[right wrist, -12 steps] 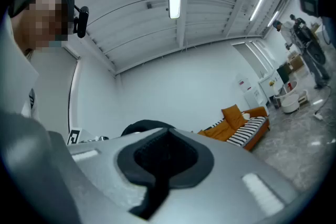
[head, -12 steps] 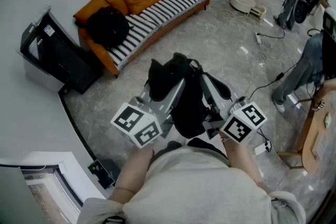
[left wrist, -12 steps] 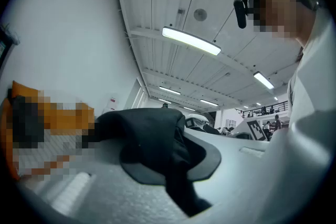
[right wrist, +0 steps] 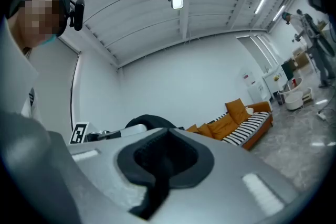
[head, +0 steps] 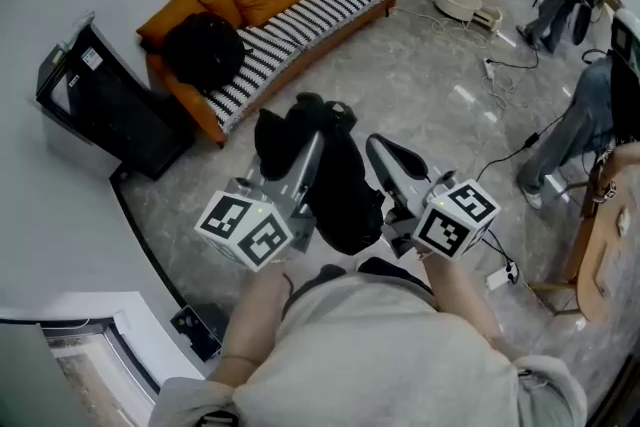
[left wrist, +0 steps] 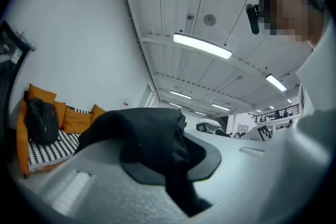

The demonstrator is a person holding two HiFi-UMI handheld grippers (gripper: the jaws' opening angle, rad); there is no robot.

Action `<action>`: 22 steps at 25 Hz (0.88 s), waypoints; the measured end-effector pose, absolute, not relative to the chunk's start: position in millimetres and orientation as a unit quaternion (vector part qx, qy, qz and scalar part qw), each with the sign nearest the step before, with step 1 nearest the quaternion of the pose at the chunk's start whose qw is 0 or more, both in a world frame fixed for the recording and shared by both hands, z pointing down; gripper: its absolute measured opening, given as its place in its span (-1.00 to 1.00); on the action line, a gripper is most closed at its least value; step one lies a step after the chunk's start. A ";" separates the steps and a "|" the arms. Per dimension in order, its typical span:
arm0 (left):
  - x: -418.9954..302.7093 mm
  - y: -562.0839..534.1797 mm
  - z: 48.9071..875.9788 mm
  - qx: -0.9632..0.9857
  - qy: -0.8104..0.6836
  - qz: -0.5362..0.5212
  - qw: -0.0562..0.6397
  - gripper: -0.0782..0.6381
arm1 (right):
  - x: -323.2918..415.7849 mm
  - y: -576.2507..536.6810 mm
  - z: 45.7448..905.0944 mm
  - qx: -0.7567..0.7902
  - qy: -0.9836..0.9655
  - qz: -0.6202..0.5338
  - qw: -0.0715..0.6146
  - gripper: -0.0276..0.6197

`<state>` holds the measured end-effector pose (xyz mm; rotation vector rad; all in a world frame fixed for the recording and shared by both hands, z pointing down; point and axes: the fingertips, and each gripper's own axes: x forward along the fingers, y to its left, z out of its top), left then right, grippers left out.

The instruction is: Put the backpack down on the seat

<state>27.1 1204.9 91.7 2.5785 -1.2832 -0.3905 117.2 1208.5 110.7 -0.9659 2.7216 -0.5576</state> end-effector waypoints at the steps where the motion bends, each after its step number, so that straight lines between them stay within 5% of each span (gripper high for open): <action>1: 22.0 1203.6 94.3 0.880 -0.441 -0.131 0.120 -0.66 | 113.4 1206.9 107.8 -0.324 0.921 -0.189 0.104 -0.91; 22: -23.7 1085.9 114.2 0.864 -0.471 -0.127 0.123 -0.66 | 81.1 1085.8 139.0 -0.317 0.918 -0.216 0.103 -0.91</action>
